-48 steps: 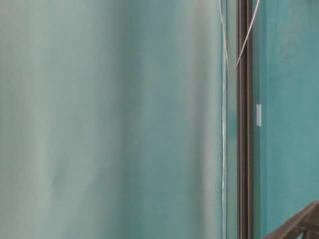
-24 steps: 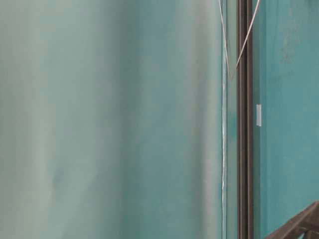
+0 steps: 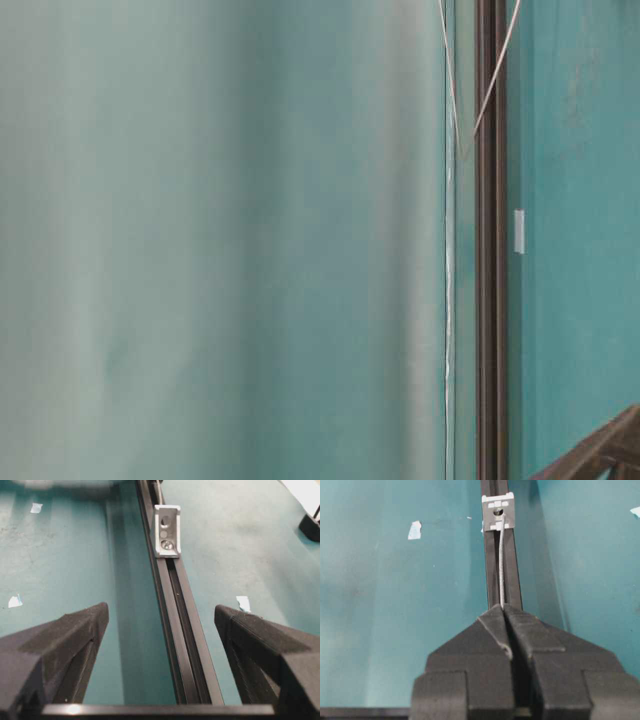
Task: Insert the wire through the hole in the metal fitting.
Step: 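Push the wire tip through the bracket hole with the right gripper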
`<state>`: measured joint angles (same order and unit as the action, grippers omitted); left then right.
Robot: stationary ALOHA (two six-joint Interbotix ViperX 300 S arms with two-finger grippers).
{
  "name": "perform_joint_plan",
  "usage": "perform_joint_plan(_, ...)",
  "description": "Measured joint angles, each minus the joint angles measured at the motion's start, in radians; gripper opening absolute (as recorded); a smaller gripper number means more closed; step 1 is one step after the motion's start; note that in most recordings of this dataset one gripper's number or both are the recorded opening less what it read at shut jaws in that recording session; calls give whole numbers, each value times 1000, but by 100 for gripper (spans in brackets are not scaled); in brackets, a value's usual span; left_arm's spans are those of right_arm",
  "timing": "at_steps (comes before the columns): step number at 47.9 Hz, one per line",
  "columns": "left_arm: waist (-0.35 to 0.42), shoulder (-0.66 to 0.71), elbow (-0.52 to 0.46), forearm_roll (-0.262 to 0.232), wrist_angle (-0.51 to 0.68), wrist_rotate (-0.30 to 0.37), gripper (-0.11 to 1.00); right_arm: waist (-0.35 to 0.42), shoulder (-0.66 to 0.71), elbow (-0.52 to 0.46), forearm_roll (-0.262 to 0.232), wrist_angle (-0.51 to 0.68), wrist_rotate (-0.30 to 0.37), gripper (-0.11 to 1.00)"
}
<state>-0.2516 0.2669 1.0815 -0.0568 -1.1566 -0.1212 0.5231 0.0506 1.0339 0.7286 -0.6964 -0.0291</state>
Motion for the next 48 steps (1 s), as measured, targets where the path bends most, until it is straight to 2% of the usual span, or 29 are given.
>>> perform_joint_plan(15,0,0,2,0,0,0,79,-3,9,-12,-2,5,-3,0)
perform_joint_plan(29,0,0,0,0,2,0,79,-5,18,-29,-26,25,-3,0)
perform_joint_plan(48,0,0,-3,0,9,2,79,-37,26,-34,-28,20,-3,0)
